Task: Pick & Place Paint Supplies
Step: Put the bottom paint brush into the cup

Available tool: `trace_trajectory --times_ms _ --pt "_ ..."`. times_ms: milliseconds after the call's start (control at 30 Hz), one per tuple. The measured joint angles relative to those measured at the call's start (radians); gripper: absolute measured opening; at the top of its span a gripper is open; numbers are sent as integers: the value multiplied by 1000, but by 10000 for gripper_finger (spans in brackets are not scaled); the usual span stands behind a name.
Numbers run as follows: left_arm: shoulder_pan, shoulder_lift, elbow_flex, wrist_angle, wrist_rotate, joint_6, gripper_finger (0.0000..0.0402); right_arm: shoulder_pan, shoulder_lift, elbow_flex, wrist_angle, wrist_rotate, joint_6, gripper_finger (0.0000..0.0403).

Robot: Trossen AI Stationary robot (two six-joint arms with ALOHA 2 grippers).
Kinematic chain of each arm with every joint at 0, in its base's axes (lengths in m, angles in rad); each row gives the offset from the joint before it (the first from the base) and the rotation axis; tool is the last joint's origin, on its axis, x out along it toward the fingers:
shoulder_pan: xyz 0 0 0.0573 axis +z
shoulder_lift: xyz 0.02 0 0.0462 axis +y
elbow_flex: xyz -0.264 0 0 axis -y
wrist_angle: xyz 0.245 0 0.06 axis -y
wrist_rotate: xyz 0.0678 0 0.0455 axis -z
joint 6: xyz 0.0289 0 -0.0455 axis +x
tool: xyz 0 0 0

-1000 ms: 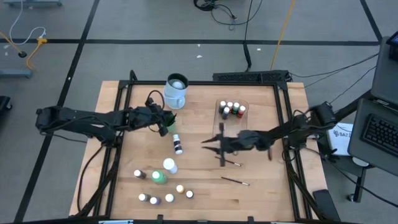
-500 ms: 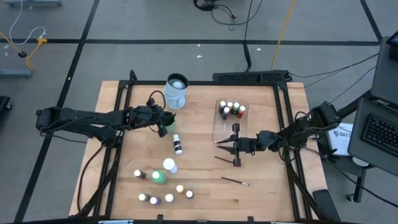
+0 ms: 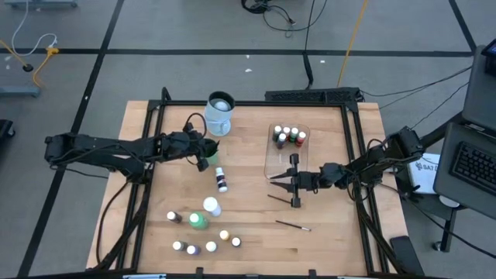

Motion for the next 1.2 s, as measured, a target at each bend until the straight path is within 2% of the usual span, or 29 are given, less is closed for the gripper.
trace_trajectory --times_ms 233,433,533,633,733,800,867,933,1067,1200 --pt "-4 -49 19 21 11 29 129 0 0 0 -3 0 0 50" --pt "-64 -260 80 -141 21 83 150 0 0 0 -7 0 0 50" --pt "-102 -389 43 -138 28 73 133 0 0 0 -11 0 0 50" --pt "-130 -506 -29 -112 11 102 92 0 0 1 -12 0 0 50" --pt "-136 -629 -134 65 -18 116 30 0 0 1 -16 0 0 50" --pt "-136 -710 -178 159 -7 153 9 0 0 1 -19 0 0 50" --pt "-132 -773 -188 132 -23 185 9 0 0 1 -19 0 0 50" --pt "-122 -808 -199 33 -29 174 5 0 0 1 -21 0 0 50" --pt "-113 -812 -248 12 119 181 4 -2 1 1 -28 0 0 50" --pt "-112 -819 -284 -29 101 207 3 -2 1 2 -36 0 15 50"
